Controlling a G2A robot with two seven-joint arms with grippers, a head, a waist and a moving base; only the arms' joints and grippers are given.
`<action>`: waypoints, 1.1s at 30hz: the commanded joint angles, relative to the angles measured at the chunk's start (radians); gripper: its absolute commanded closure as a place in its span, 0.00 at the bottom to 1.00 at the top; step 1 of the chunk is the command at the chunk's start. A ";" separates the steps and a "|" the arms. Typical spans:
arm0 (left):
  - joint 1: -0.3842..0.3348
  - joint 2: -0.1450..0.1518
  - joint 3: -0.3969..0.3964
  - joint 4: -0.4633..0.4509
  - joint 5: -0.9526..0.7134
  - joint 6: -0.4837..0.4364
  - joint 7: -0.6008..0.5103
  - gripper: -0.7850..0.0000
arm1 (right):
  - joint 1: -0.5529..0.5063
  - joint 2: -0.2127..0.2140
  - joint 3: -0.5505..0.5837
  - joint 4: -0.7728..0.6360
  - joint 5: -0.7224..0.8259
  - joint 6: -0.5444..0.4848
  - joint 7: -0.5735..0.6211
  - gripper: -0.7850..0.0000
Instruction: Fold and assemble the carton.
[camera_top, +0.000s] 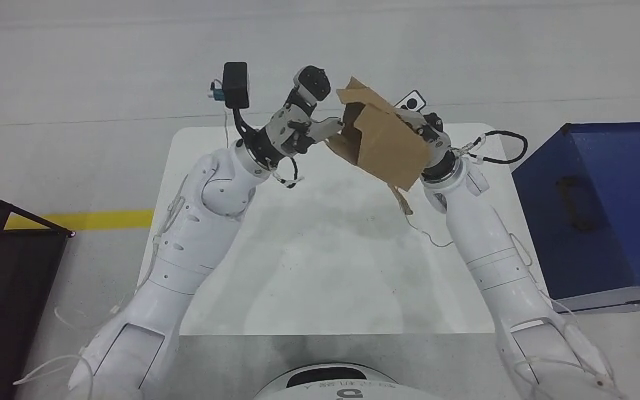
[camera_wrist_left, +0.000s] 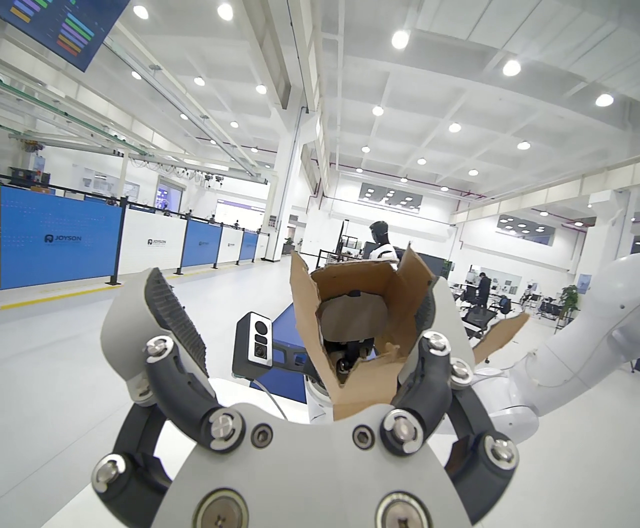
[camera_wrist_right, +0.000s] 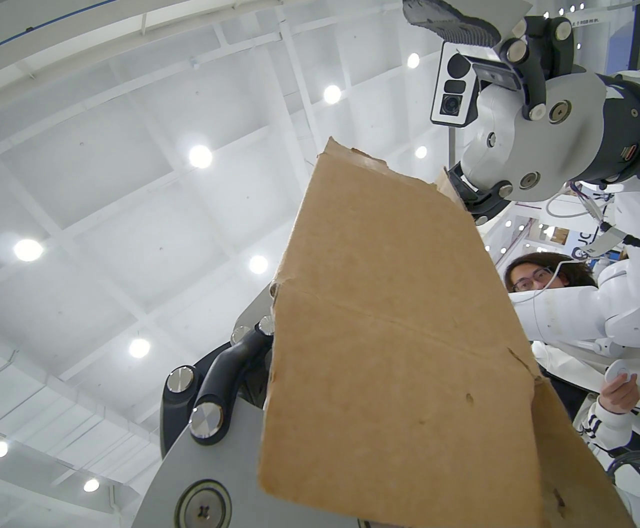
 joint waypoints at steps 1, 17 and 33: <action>0.003 -0.001 -0.003 -0.002 0.005 0.010 0.004 0.00 | 0.000 0.000 0.000 0.000 0.000 0.000 0.000 1.00; -0.001 -0.007 -0.006 0.001 0.043 0.064 -0.019 0.00 | 0.000 0.000 0.000 0.000 0.000 0.000 0.000 1.00; -0.018 -0.014 0.009 -0.004 0.040 0.132 -0.107 0.00 | 0.000 0.000 0.000 0.000 0.000 0.000 0.000 1.00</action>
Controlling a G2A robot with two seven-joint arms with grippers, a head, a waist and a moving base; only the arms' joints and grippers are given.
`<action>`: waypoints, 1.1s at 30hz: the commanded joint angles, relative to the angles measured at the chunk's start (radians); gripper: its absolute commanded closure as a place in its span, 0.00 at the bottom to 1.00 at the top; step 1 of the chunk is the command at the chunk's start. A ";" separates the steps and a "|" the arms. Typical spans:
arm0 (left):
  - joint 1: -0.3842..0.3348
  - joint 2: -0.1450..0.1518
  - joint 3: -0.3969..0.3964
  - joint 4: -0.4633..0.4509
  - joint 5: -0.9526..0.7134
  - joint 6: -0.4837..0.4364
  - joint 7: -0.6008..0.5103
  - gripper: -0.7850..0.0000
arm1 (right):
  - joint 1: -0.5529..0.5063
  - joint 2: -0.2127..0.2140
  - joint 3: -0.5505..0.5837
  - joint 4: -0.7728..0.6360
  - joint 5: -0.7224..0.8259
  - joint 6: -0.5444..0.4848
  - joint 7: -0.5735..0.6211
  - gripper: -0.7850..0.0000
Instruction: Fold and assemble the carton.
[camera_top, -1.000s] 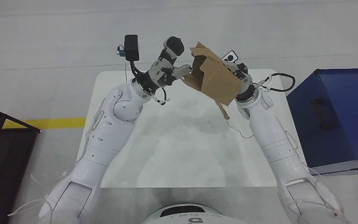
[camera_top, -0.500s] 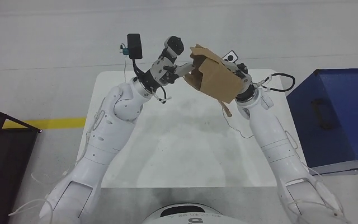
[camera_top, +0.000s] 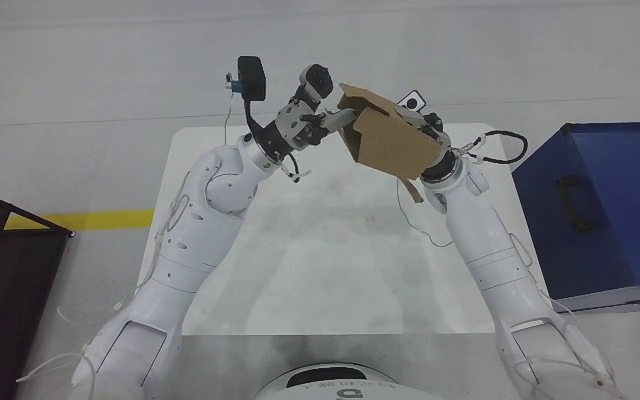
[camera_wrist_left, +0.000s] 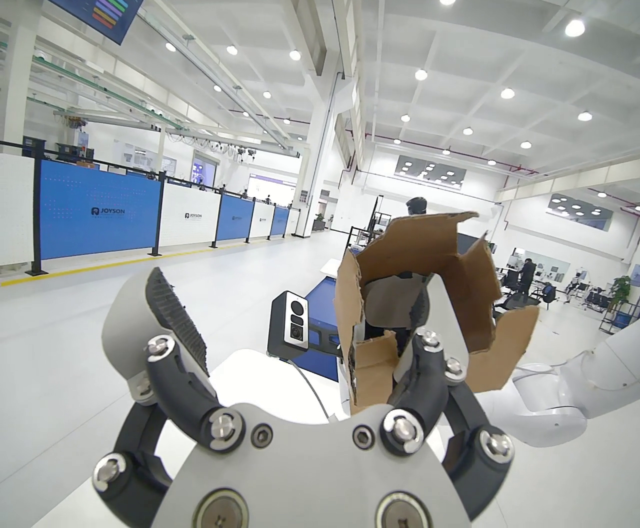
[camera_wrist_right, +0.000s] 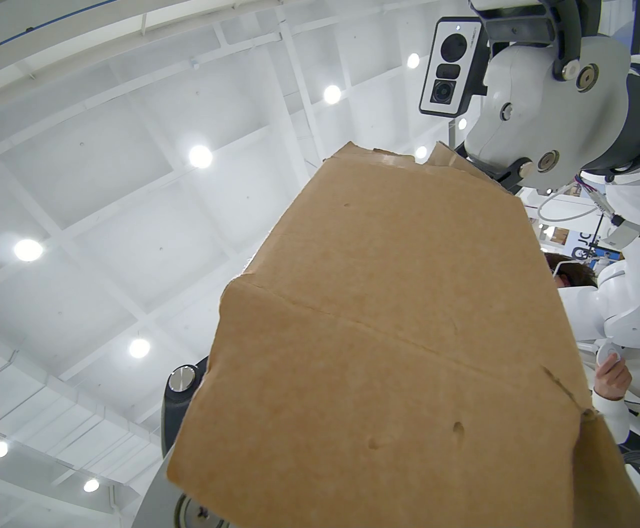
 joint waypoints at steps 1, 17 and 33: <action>-0.003 -0.001 0.007 0.001 -0.005 0.015 -0.027 0.00 | 0.000 0.000 0.000 0.000 0.000 0.000 0.000 1.00; -0.035 -0.012 0.028 0.036 -0.068 0.086 -0.107 0.00 | 0.000 0.000 0.000 0.000 0.000 0.000 0.000 1.00; -0.022 -0.014 0.032 -0.014 -0.095 0.086 -0.152 0.00 | 0.000 0.000 0.000 0.000 0.000 0.000 0.000 1.00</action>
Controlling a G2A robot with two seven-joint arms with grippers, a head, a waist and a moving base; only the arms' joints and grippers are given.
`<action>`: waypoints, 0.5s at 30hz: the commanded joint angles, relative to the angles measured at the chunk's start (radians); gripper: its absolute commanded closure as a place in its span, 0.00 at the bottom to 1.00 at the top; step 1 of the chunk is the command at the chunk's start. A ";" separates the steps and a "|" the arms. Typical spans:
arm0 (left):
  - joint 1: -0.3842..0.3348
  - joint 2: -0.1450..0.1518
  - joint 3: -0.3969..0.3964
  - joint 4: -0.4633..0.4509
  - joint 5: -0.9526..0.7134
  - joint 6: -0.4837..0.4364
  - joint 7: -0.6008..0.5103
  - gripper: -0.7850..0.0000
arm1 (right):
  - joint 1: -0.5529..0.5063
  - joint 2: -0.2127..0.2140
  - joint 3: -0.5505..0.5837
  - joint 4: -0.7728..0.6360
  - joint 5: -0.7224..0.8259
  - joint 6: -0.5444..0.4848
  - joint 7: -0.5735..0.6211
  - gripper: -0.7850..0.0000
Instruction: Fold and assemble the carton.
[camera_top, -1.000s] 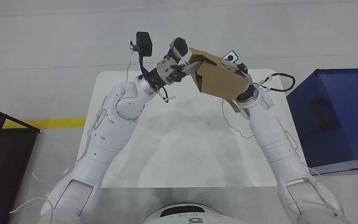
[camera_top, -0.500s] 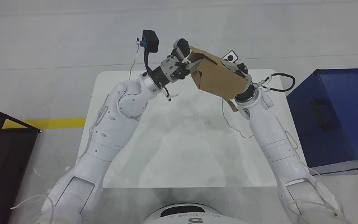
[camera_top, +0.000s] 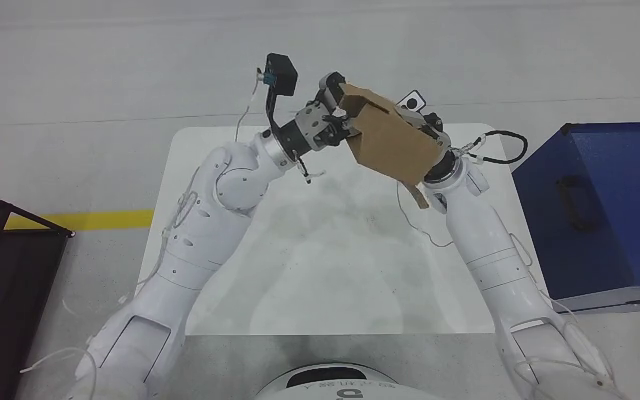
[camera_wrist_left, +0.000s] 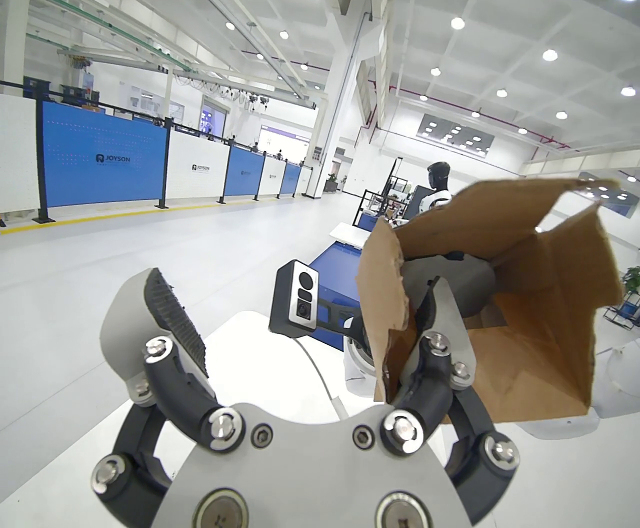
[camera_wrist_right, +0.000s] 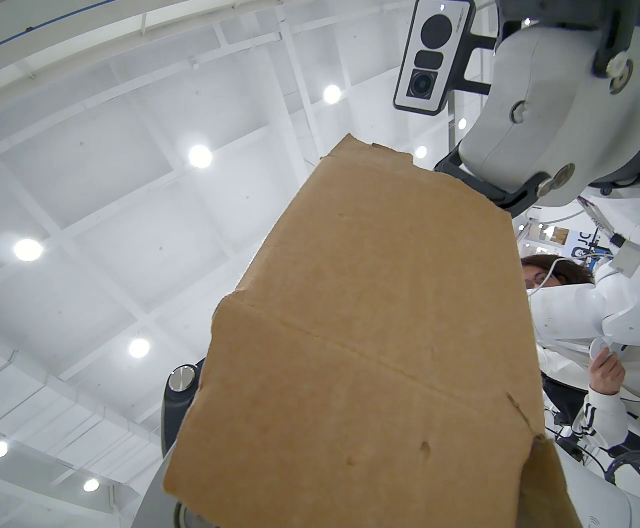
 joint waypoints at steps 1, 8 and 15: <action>0.005 0.004 -0.018 -0.003 -0.034 -0.019 -0.007 0.00 | 0.000 0.000 0.000 0.000 0.000 0.000 0.000 1.00; 0.072 0.029 -0.127 -0.052 -0.092 -0.067 -0.028 0.00 | 0.000 0.000 0.000 0.000 0.000 0.000 0.000 1.00; 0.112 0.047 -0.220 -0.032 -0.117 -0.056 -0.029 0.00 | 0.000 0.000 0.000 0.000 0.000 0.000 0.000 1.00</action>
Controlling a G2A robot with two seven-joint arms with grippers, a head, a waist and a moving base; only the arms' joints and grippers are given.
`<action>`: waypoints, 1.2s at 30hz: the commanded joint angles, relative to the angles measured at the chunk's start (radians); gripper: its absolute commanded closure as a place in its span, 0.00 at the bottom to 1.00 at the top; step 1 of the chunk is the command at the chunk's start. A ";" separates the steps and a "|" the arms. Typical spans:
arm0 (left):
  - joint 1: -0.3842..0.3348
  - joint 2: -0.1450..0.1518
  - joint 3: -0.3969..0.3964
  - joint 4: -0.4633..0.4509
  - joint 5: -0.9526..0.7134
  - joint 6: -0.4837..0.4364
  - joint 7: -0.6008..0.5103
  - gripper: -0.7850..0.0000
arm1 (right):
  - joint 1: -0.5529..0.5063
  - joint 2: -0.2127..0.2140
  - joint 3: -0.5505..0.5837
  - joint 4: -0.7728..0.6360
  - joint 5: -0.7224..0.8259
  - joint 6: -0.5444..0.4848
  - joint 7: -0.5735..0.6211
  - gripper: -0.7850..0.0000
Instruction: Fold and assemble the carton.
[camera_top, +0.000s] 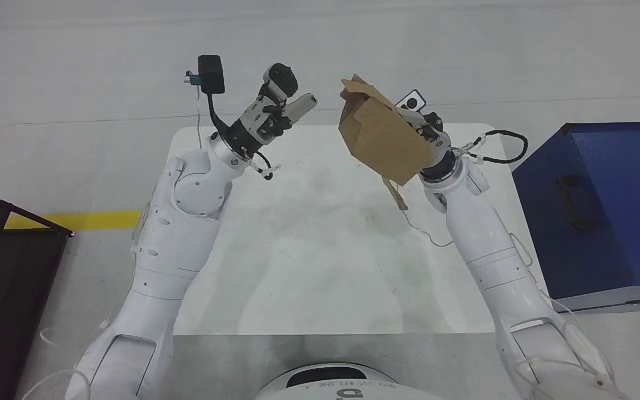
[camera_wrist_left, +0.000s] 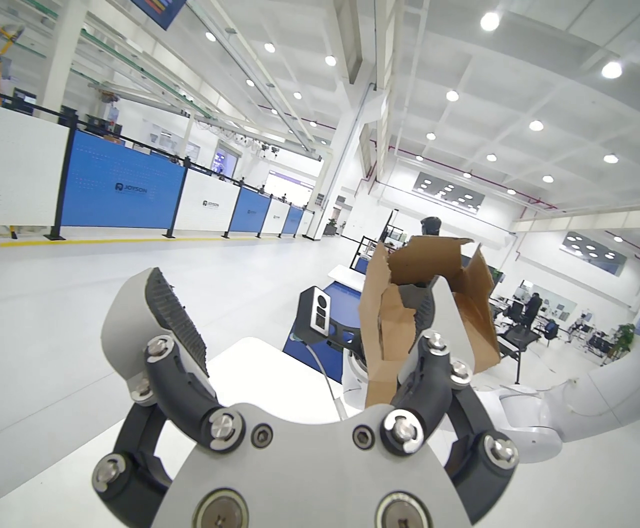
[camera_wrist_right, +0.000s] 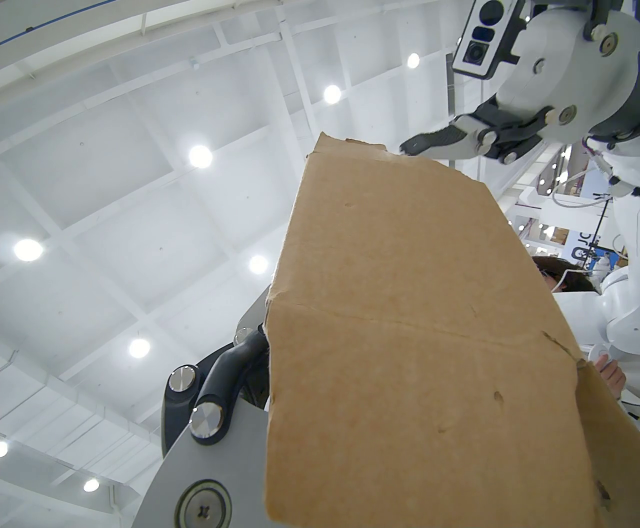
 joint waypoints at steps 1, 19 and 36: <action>0.001 0.002 -0.011 0.012 -0.008 0.009 -0.003 0.00 | 0.000 0.000 0.000 0.000 0.000 0.000 0.000 1.00; -0.162 -0.026 0.138 0.144 -0.105 0.117 -0.187 0.00 | -0.046 0.002 0.031 -0.039 -0.032 0.001 -0.028 1.00; -0.151 -0.028 0.176 0.093 -0.111 0.092 -0.232 0.00 | -0.031 -0.008 0.032 -0.012 -0.039 0.008 -0.062 1.00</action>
